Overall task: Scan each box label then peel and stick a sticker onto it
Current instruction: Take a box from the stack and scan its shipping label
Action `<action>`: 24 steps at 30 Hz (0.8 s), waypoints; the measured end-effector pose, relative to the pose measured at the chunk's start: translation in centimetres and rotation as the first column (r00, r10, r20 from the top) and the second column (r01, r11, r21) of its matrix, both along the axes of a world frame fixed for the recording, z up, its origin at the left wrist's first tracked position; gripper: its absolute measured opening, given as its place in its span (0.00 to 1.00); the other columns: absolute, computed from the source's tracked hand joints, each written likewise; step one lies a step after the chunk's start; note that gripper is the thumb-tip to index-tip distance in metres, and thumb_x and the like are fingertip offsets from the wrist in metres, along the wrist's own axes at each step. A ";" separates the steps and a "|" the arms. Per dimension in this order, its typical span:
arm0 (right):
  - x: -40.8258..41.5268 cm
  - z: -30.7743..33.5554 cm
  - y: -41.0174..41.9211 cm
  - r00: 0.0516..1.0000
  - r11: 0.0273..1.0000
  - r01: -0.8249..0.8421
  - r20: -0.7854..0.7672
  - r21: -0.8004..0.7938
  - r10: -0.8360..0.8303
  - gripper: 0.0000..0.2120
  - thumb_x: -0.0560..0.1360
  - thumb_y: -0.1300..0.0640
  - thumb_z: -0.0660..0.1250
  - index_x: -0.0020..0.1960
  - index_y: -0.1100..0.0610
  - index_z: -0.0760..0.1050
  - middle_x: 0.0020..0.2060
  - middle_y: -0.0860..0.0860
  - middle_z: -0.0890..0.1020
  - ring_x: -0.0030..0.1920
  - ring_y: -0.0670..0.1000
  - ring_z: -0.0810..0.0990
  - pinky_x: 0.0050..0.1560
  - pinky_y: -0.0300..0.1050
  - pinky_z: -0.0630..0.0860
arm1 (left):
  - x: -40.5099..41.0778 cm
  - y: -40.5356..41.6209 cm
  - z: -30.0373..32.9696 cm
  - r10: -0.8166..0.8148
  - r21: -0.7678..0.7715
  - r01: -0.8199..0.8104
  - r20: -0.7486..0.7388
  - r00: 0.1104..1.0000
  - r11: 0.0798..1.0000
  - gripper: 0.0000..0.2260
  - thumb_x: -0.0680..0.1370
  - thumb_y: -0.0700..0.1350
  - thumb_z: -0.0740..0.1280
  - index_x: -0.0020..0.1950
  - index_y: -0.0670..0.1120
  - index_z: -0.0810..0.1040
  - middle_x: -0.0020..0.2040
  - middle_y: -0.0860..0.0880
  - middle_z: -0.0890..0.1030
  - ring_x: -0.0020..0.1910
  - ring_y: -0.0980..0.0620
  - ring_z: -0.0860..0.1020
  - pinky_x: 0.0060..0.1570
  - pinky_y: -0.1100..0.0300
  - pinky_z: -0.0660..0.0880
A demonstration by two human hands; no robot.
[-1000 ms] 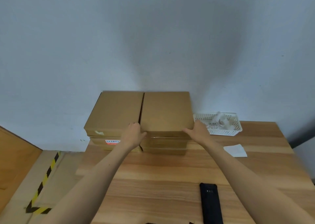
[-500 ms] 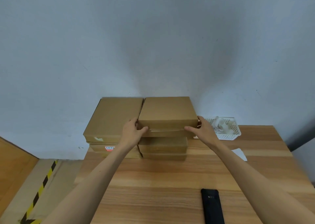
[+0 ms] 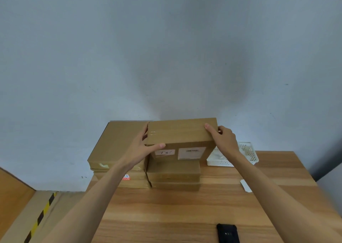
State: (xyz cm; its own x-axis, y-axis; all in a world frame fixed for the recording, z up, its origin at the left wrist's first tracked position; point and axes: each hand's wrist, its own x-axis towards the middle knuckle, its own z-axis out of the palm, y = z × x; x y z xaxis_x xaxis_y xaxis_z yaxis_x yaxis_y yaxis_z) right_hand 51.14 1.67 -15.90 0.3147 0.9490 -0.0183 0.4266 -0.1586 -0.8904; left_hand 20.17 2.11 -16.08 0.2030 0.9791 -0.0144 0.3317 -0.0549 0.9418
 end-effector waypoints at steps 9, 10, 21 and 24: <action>1.0 0.6 -0.1 0.993 0.989 -0.116 -0.021 -0.094 0.114 0.32 0.74 0.27 0.60 0.59 0.54 0.78 0.53 0.48 0.82 0.54 0.51 0.80 0.59 0.52 0.76 | 1.0 -0.3 0.6 0.063 -0.036 -0.062 0.020 0.998 0.997 0.23 0.73 0.50 0.77 0.57 0.70 0.70 0.53 0.63 0.82 0.50 0.69 0.80 0.46 0.69 0.78; 1.1 0.6 -0.3 0.986 0.983 -0.156 -0.073 -0.091 0.150 0.32 0.75 0.29 0.60 0.63 0.54 0.77 0.56 0.48 0.81 0.57 0.51 0.79 0.60 0.50 0.74 | 1.1 -0.2 0.8 0.082 -0.051 -0.079 0.050 0.995 0.996 0.21 0.73 0.51 0.77 0.58 0.69 0.71 0.53 0.61 0.83 0.50 0.66 0.82 0.45 0.68 0.78; 3.8 -2.5 -2.7 0.964 0.972 -0.164 -0.234 -0.168 0.123 0.45 0.70 0.34 0.71 0.77 0.58 0.63 0.71 0.53 0.73 0.69 0.54 0.72 0.67 0.50 0.69 | 0.3 0.1 -0.8 0.372 -0.376 -0.247 0.309 0.875 0.893 0.30 0.72 0.59 0.76 0.69 0.45 0.75 0.57 0.46 0.85 0.54 0.45 0.85 0.49 0.47 0.83; 3.2 -3.3 -3.2 0.951 0.960 -0.180 -0.286 -0.214 0.114 0.53 0.65 0.32 0.75 0.79 0.57 0.59 0.72 0.52 0.72 0.70 0.52 0.71 0.69 0.52 0.70 | 0.7 -0.5 -1.5 0.406 -0.452 -0.212 0.389 0.827 0.866 0.30 0.74 0.59 0.74 0.71 0.45 0.73 0.59 0.43 0.84 0.58 0.43 0.83 0.56 0.42 0.81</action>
State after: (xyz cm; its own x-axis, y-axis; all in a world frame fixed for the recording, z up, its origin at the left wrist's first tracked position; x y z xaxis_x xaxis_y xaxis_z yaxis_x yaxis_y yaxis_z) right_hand 54.35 -1.55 -19.24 0.1240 0.9425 -0.3103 0.2116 -0.3306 -0.9197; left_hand 20.89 1.63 -17.59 -0.0325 0.9265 -0.3749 -0.2039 0.3611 0.9100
